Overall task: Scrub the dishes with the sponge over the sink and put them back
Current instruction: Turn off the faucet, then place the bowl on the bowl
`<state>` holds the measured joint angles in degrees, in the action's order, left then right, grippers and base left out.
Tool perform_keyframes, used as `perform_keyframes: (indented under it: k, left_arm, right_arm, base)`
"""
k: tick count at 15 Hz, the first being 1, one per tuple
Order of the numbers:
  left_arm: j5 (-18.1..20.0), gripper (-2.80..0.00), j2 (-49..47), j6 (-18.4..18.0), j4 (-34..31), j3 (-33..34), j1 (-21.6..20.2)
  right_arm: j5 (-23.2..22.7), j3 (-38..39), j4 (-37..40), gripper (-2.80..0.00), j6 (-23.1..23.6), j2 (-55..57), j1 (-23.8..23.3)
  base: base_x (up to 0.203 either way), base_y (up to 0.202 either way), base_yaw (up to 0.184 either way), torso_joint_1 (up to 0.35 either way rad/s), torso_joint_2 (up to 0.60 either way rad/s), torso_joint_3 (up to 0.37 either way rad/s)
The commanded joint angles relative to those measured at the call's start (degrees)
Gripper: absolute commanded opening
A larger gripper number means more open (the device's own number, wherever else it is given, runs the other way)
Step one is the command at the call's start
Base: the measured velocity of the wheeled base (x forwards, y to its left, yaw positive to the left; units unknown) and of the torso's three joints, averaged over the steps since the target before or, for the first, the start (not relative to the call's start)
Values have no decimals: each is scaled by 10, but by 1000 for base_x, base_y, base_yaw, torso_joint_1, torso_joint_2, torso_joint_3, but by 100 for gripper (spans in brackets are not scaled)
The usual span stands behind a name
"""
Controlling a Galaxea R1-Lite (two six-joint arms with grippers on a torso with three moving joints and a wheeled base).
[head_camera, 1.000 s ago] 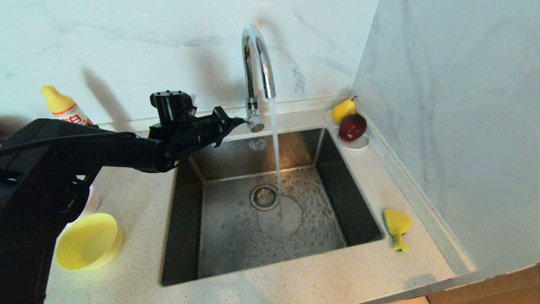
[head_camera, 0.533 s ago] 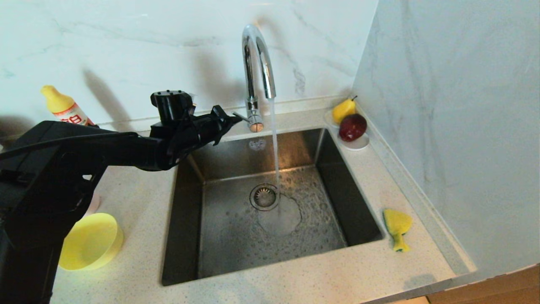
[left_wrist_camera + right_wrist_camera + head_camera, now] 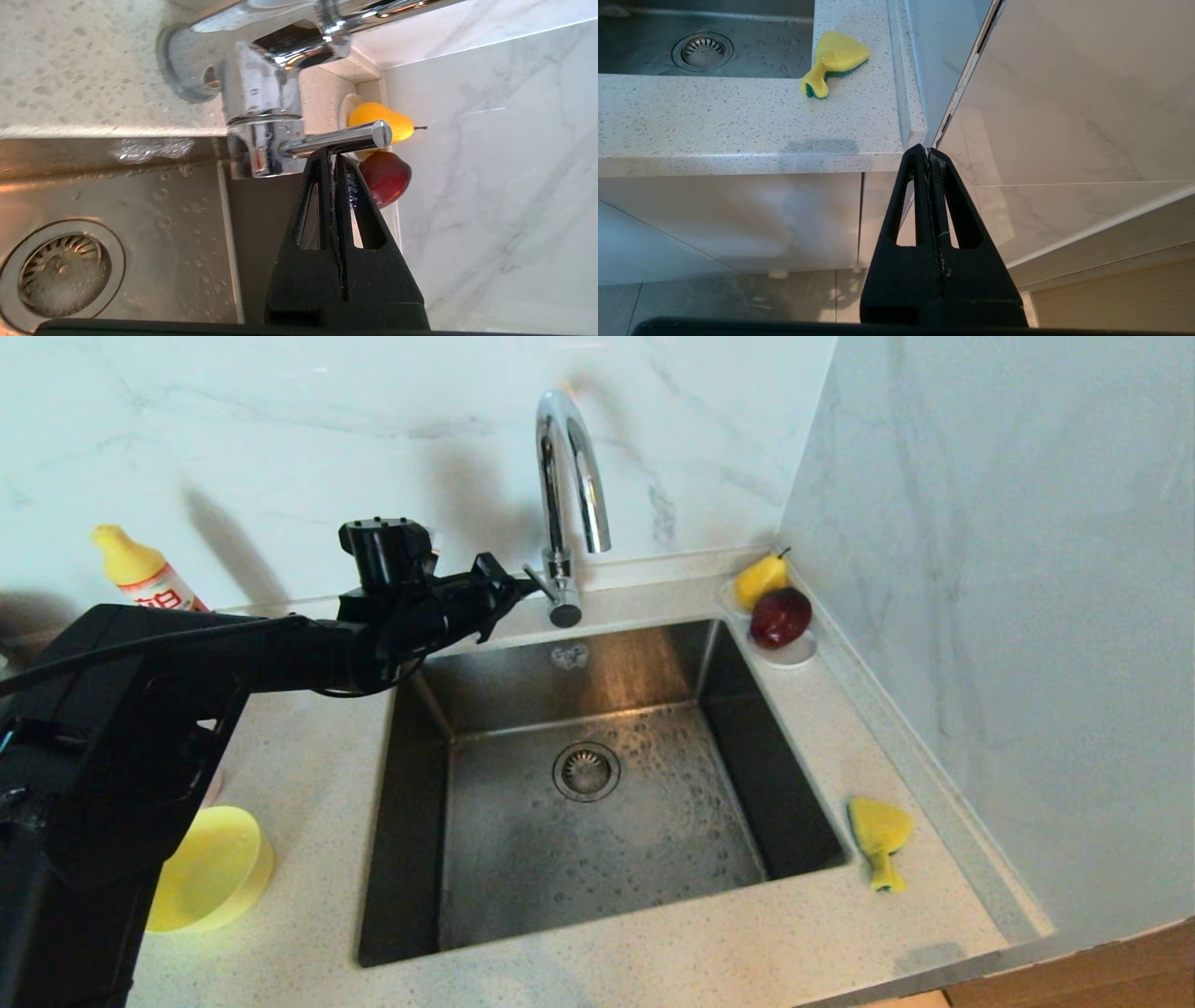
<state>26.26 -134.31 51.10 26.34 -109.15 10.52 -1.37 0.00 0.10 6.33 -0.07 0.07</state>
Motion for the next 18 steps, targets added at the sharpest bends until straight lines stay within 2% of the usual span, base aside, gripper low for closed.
perform_keyframes:
  k: [1,5,8,10,14,18]
  left_arm:
    - [-1,-280,0,3,1,-1,-1]
    - [-34,-280,6,12,0,19,-5]
    - [-38,-280,8,12,-2,21,-16]
    - [-38,-280,20,13,-4,37,-18]
    - [-29,-280,98,12,12,122,-17]
    - [-12,-280,137,13,43,165,0]
  right_arm:
    - [0,0,0,-280,1,-1,0]
    - [0,0,0,-280,0,-1,0]
    - [0,0,0,-280,1,-1,0]
    - [0,0,0,-280,1,0,0]
    - [0,0,0,-280,1,-1,0]
    - [0,0,0,-280,1,0,0]
  base:
    - [0,0,0,0,0,0]
    - [0,0,0,0,0,0]
    - [0,0,0,0,0,0]
    - [0,0,0,0,0,0]
    - [0,0,0,0,0,0]
    - [0,0,0,0,0,0]
